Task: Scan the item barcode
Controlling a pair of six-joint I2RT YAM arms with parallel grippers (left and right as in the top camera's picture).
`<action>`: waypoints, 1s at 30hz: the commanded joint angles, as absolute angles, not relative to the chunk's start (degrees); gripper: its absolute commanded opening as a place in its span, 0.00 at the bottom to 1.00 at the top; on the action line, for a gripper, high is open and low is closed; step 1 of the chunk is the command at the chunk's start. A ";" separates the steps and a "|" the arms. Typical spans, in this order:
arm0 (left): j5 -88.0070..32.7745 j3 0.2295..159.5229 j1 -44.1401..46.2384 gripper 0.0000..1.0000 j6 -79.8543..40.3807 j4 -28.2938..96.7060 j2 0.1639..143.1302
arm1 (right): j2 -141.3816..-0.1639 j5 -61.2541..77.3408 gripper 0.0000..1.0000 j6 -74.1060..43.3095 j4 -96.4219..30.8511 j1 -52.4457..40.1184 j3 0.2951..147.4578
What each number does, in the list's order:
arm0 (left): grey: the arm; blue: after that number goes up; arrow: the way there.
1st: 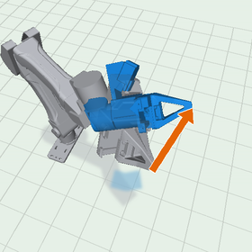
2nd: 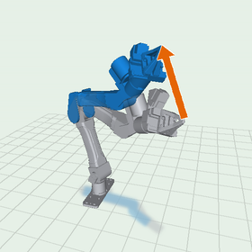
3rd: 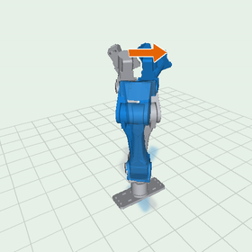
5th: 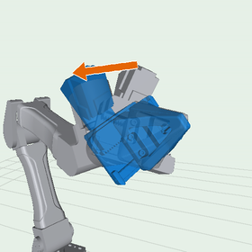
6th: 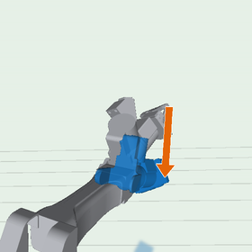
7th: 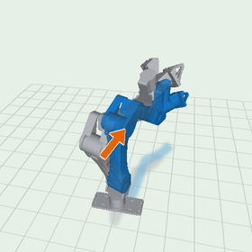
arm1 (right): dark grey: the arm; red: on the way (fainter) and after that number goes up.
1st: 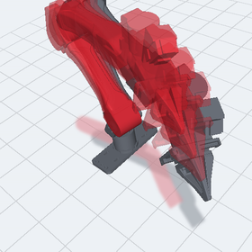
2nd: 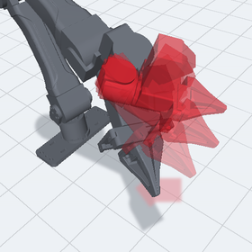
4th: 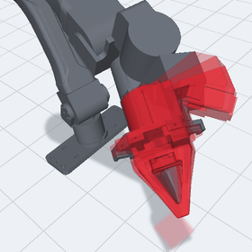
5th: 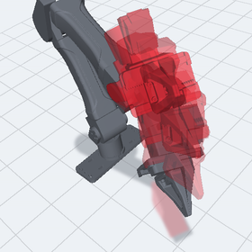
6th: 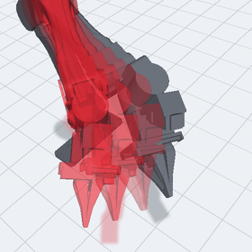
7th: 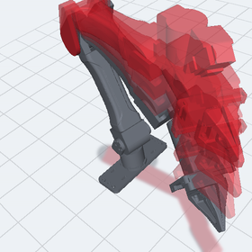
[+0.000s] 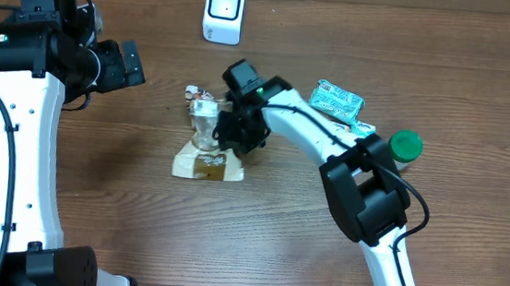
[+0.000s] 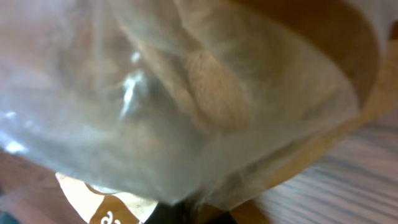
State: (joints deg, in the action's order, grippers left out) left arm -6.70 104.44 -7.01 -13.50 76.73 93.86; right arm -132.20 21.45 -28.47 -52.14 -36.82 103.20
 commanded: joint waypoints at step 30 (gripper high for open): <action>-6.92 104.84 -7.11 1.00 -13.08 76.66 93.01 | -120.36 12.01 0.04 33.06 -61.19 -38.72 106.13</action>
